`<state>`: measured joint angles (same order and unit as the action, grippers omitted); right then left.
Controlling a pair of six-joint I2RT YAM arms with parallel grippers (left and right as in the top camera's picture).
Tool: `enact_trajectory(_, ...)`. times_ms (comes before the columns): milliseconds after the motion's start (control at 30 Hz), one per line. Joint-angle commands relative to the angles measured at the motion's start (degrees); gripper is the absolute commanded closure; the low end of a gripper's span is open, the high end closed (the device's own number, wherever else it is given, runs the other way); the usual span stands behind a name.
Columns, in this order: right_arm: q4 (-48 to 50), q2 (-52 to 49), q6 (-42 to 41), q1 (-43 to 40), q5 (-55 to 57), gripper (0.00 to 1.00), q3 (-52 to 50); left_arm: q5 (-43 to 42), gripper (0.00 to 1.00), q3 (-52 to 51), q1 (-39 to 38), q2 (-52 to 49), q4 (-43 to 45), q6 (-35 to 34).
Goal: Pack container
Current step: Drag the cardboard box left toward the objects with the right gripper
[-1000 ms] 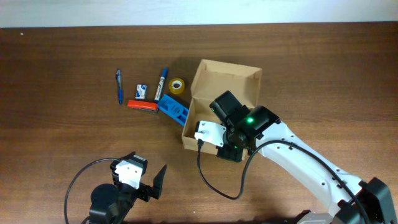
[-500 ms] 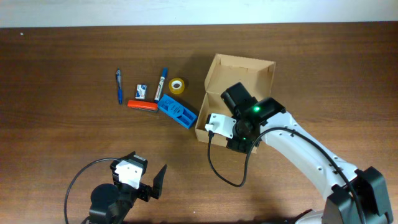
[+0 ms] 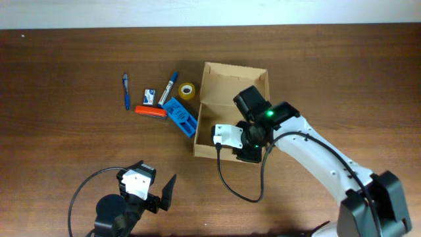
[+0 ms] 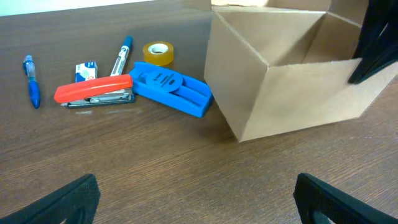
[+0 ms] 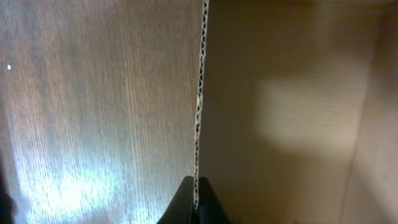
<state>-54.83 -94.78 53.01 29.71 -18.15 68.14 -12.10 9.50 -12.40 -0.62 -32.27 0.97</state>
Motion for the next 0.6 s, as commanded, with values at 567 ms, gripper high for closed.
enact_trajectory(567, 1.1, -1.7, -4.4, 6.1, 14.2, 0.96, -0.1, 0.1, 0.00, -0.1, 0.2, 0.3, 0.2, -0.5)
